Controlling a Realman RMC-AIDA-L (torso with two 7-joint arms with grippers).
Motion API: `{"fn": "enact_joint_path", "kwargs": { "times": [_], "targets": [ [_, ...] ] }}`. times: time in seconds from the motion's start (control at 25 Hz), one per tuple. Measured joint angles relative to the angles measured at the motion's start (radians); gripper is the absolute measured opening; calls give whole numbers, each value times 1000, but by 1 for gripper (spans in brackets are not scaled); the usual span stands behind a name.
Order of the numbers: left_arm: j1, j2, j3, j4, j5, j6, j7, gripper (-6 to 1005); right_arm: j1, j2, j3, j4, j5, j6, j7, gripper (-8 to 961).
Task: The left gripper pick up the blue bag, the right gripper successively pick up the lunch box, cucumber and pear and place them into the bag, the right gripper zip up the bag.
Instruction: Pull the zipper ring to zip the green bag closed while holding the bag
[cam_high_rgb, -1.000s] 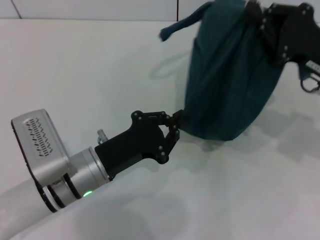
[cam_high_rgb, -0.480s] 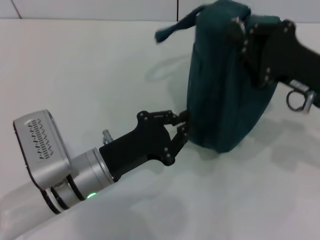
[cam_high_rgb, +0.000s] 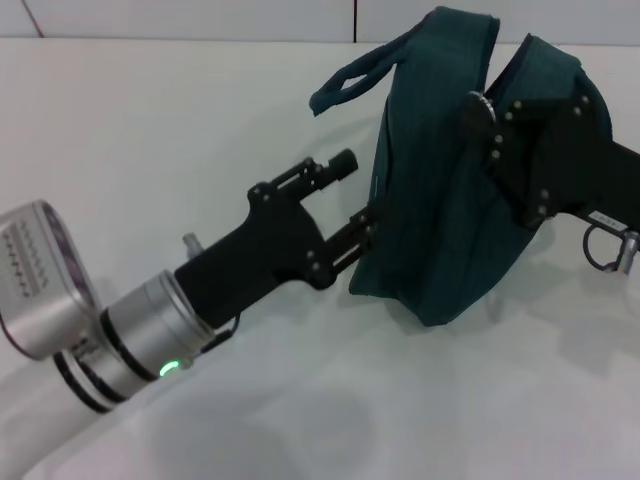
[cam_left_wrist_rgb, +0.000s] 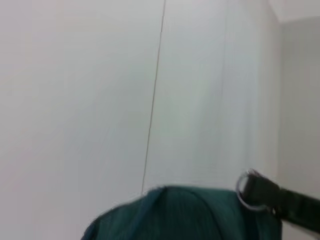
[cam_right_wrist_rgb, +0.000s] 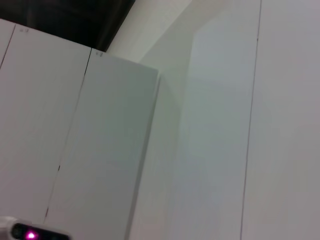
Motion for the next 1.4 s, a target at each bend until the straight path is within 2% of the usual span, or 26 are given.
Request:
{"fn": "enact_joint_path", "kwargs": {
  "times": [0.2,0.44,0.88,1.0,1.4],
  "targets": [
    [-43,0,-1,-14,-2,-5,-30,546,-2,0,1,24,0,-24,-1,4],
    [-64,-2,-11,-14,-3,-22,-32,605,-2,2,6,40,0,-49,-1,4],
    [-73,-4,-16,-13,-53,-68,-21,559,-4,2,9,44,1,-60,-2,5],
    [-73,-5,-22,-13,-52,-70,2,321,-6,1,6,45,1,-58,4,5],
    [-97,-5,-14,-13,14,-70,76,119,-13,-9,6,46,-10,-52,74,4]
  ]
}}
